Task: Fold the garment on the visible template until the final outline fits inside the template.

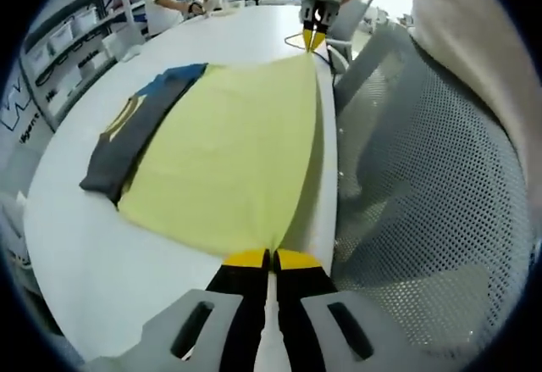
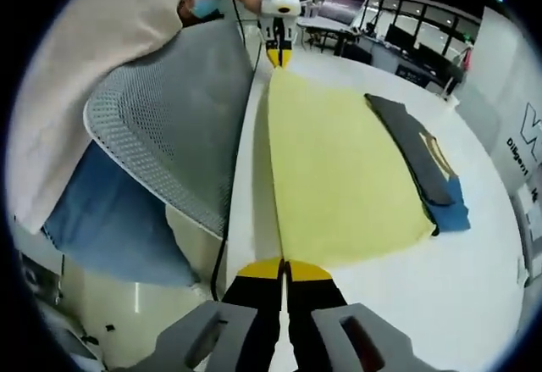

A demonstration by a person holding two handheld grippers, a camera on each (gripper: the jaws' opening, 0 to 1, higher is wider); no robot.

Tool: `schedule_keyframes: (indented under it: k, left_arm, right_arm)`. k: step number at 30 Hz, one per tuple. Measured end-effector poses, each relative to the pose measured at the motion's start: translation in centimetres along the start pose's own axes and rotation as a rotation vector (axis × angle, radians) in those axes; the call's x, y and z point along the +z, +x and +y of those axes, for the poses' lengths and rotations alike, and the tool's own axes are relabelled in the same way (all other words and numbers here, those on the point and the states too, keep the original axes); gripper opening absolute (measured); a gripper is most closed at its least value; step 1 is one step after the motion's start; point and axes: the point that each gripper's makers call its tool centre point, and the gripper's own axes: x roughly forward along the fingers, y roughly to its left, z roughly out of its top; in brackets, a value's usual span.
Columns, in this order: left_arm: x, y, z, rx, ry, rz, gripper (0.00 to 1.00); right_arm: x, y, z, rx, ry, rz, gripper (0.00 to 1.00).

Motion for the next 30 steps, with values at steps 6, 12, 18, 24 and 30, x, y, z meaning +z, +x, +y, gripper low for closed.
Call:
schedule_keyframes:
  k: [6, 12, 18, 24, 30]
  left_arm:
    - [2.0, -2.2, 1.4, -0.019, -0.01, -0.026, 0.02]
    - [3.8, -4.3, 3.4, -0.012, -0.024, -0.063, 0.02]
    - [5.2, -5.5, 5.1, 0.015, -0.001, -0.072, 0.02]
    - [6.5, -6.6, 7.0, 0.043, 0.012, -0.085, 0.02]
    - [8.0, -7.9, 9.7, 0.085, 0.006, -0.109, 0.02]
  right_arm:
    - [1.5, -2.0, -1.3, 0.021, 0.002, -0.009, 0.0]
    - [2.9, -3.7, -3.3, 0.023, -0.004, -0.017, 0.0]
    - [3.9, -4.9, -5.2, 0.008, -0.002, -0.024, 0.0]
    - [5.2, -6.7, -8.2, -0.031, -0.001, -0.045, 0.0]
    - [6.0, -7.5, -11.3, -0.07, 0.008, -0.058, 0.0]
